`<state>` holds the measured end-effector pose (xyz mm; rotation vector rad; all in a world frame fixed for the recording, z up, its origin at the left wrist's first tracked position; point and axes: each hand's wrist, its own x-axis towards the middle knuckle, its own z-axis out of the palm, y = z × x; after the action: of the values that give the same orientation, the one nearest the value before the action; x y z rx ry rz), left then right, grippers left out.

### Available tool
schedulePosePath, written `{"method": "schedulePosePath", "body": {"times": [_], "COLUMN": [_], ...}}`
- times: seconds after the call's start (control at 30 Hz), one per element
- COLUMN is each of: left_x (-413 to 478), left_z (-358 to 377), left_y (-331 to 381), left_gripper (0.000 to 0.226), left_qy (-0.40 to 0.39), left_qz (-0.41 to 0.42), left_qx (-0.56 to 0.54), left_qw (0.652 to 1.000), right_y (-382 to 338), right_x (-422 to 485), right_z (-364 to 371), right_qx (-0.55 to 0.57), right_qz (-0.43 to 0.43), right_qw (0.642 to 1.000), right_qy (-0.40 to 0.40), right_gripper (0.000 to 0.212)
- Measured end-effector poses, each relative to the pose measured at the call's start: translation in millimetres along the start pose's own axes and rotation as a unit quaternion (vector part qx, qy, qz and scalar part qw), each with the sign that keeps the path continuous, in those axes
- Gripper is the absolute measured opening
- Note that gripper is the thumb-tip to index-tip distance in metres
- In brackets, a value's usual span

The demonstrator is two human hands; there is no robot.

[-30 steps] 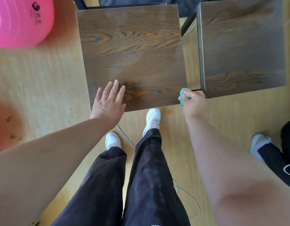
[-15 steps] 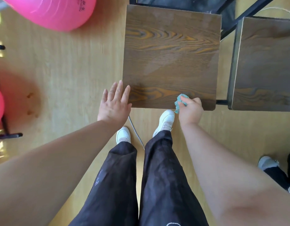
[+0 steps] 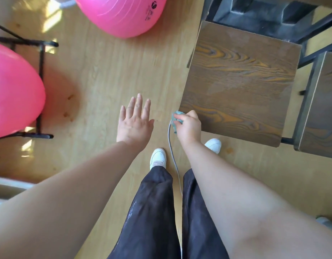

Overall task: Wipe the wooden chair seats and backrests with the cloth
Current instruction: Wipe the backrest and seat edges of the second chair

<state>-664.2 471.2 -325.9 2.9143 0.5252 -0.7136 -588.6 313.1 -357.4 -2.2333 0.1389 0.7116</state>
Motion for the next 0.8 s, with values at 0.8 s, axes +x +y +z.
{"method": "schedulePosePath", "body": {"times": [0.8], "left_x": [-58], "left_z": [-412], "left_y": [109], "left_gripper": [0.063], "left_qy": [0.247], "left_qz": [0.105], "left_qx": [-0.037], "left_qw": [0.963], "right_y": [-224], "right_x": [-132], "right_z": [-357], "right_qx": [-0.068], "right_qz": [-0.106], "right_qw": [0.961], "right_qy": [0.247], "right_gripper": [0.026]}}
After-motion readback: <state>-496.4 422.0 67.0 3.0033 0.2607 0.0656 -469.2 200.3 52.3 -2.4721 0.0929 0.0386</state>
